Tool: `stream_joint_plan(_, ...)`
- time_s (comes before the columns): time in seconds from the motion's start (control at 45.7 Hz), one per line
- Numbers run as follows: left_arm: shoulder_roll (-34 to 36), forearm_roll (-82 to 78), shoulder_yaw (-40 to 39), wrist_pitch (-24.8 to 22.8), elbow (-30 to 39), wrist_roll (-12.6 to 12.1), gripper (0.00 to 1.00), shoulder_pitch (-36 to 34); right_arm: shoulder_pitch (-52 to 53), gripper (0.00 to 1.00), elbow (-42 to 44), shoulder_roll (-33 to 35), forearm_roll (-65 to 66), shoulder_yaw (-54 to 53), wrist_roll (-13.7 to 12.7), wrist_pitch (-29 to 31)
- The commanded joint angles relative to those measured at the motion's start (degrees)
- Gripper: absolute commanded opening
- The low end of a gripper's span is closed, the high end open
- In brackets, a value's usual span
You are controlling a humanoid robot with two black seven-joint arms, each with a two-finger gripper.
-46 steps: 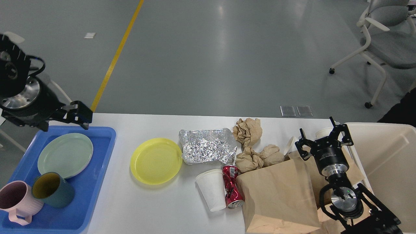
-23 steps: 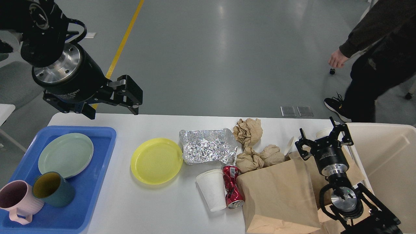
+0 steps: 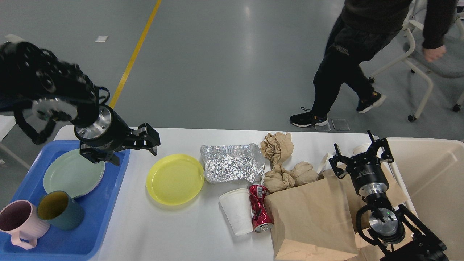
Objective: Tidy desktop
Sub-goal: 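Release the mug and raise the left gripper toward the yellow plate, then grip the rim of the yellow plastic plate with the left gripper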
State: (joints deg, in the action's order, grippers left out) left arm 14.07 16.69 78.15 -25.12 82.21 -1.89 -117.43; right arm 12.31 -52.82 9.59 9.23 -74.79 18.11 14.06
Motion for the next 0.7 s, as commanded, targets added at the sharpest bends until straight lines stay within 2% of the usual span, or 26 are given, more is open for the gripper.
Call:
stream_joint_plan(0.0,0.1,0.7,-3.8,9.7,-2.6,-0.3,0.94,10.8,0.0,1.0,0.0,0.0,0.0,0.0,0.0,0.0)
stream_joint_plan(0.131,0.3,5.9,-8.4,19.3,-6.7,-0.8,0.94,20.9,0.0,1.0,0.0,0.1,0.0,0.0,0.0,0.0)
stream_joint_plan(0.241,-0.2,11.3,-9.4,24.0,-10.0,-0.8,0.94,26.5,0.0,1.0,0.0,0.0,0.0,0.0,0.0,0.0)
stream_joint_plan(0.372,-0.3,12.5,-11.2,24.8,-13.6,-0.7,0.94,31.5,0.0,1.0,0.0,0.1,0.0,0.0,0.0,0.0)
stream_joint_plan(0.547,-0.4,11.9,-17.3,24.9,-21.0,-0.4,0.94,39.5,0.0,1.0,0.0,0.0,0.0,0.0,0.0,0.0)
stream_joint_plan(0.678,-0.4,11.8,-20.7,25.0,-23.8,-0.9,0.94,43.4,0.0,1.0,0.0,0.0,0.0,0.0,0.0,0.0)
